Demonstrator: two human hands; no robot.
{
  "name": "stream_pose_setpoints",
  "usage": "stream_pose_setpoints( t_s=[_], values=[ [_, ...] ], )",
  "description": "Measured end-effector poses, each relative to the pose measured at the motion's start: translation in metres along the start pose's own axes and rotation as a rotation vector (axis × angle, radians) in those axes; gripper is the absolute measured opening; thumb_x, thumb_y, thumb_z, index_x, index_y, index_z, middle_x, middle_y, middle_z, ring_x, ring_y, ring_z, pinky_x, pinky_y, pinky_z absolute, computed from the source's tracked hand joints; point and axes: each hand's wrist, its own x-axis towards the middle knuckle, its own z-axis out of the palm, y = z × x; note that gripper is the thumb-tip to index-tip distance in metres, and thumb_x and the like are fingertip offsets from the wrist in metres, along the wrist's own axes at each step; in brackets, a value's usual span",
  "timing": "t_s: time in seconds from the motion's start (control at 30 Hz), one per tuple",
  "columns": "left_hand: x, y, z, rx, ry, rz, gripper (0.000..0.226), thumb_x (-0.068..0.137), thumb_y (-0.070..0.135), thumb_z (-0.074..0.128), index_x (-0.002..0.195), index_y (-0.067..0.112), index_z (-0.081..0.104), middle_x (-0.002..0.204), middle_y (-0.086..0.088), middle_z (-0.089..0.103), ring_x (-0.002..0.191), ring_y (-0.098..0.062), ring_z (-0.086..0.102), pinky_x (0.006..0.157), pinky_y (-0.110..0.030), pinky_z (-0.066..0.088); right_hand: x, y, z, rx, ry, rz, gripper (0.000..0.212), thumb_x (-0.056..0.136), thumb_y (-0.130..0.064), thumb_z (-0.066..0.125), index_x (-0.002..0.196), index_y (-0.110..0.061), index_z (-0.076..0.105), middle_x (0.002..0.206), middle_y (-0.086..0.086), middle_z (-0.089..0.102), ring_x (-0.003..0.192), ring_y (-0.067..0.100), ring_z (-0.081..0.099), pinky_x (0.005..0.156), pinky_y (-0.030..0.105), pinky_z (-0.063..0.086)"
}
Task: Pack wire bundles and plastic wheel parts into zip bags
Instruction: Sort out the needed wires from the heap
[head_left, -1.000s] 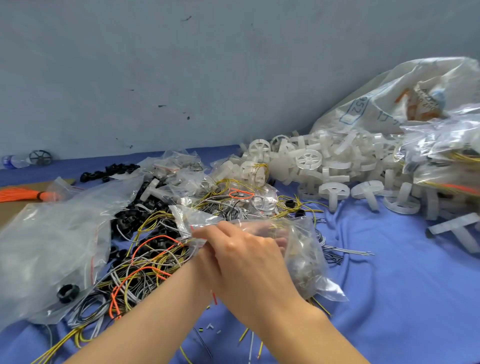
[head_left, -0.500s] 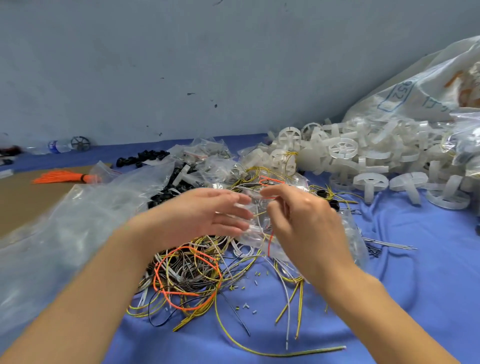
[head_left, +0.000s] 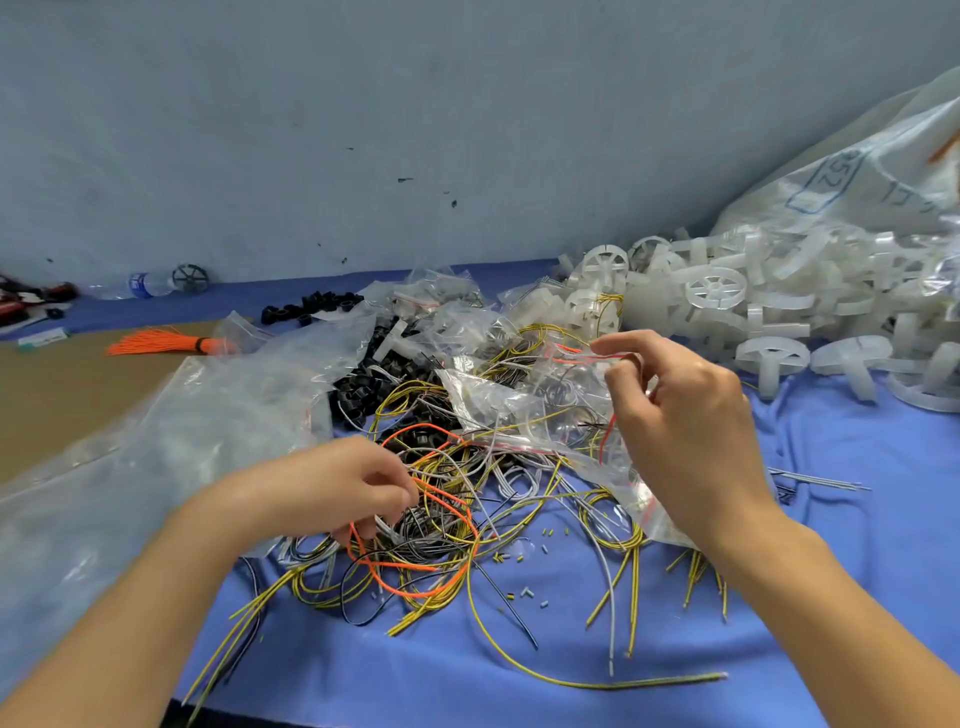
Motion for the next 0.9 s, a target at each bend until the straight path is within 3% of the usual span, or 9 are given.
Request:
stream_pose_setpoints(
  t_s=[0.07,0.17,0.27,0.37,0.47,0.6,0.8,0.9],
  values=[
    [-0.002,-0.002,0.010,0.129,-0.002,-0.004,0.014,0.095,0.025,0.055,0.089,0.030,0.066,0.079,0.010,0.069,0.062,-0.001,0.062,0.054,-0.018,0.050,0.000,0.000,-0.001,-0.002,0.005,-0.004,0.020,0.093,-0.021,0.054,0.100,-0.029,0.070,0.061,-0.020,0.048,0.058,0.001,0.047,0.059,0.030,0.034],
    [-0.004,-0.001,0.020,0.313,0.144,0.075,0.013,0.097,0.034,0.052,0.088,0.035,0.062,0.078,0.016,0.066,0.065,0.009,0.057,0.058,-0.010,0.042,0.002,0.001,-0.003,-0.010,0.023,0.008,0.020,0.092,-0.020,0.054,0.100,-0.028,0.070,0.061,-0.016,0.051,0.059,0.009,0.047,0.058,0.033,0.038],
    [-0.001,0.008,0.029,0.200,0.352,0.230,0.012,0.097,0.038,0.051,0.095,0.039,0.063,0.089,0.020,0.066,0.081,0.007,0.058,0.071,-0.016,0.044,0.006,0.001,-0.005,-0.010,0.052,0.026,0.021,0.092,-0.021,0.052,0.101,-0.027,0.070,0.064,-0.013,0.054,0.063,0.015,0.050,0.060,0.035,0.042],
    [0.016,0.024,0.045,0.179,0.453,0.419,0.020,0.099,0.029,0.051,0.113,0.033,0.064,0.104,0.020,0.061,0.097,0.001,0.056,0.085,-0.025,0.046,0.006,0.002,-0.005,-0.014,0.056,0.028,0.021,0.092,-0.021,0.052,0.101,-0.027,0.070,0.062,-0.016,0.051,0.065,0.015,0.050,0.060,0.035,0.040],
    [0.039,0.034,0.064,0.439,0.500,0.517,0.030,0.100,0.021,0.047,0.124,0.035,0.058,0.111,0.010,0.057,0.106,-0.014,0.049,0.087,-0.030,0.038,0.002,0.003,-0.004,-0.027,0.043,0.019,0.021,0.092,-0.020,0.052,0.101,-0.027,0.070,0.062,-0.017,0.050,0.063,0.014,0.048,0.059,0.035,0.040],
    [0.058,0.036,0.079,0.788,0.481,0.457,0.043,0.096,0.014,0.049,0.131,0.039,0.049,0.114,0.003,0.052,0.111,-0.023,0.044,0.086,-0.035,0.025,-0.002,0.004,-0.006,-0.034,0.038,-0.001,0.023,0.091,-0.022,0.051,0.101,-0.026,0.070,0.061,-0.018,0.050,0.060,0.013,0.048,0.059,0.035,0.042],
    [0.067,0.037,0.078,0.839,0.493,0.470,0.021,0.099,0.026,0.049,0.118,0.033,0.056,0.107,0.002,0.053,0.105,-0.025,0.048,0.084,-0.036,0.026,0.001,0.009,-0.007,-0.037,0.035,-0.004,0.022,0.091,-0.023,0.051,0.102,-0.027,0.070,0.063,-0.016,0.051,0.059,0.010,0.047,0.059,0.035,0.041],
    [0.067,0.038,0.074,0.755,0.496,0.525,0.018,0.100,0.036,0.045,0.110,0.029,0.058,0.105,0.004,0.052,0.102,-0.022,0.049,0.085,-0.034,0.030,0.003,0.012,-0.007,-0.040,0.027,0.000,0.021,0.092,-0.022,0.052,0.102,-0.027,0.070,0.062,-0.017,0.050,0.059,0.008,0.045,0.059,0.034,0.039]
  ],
)
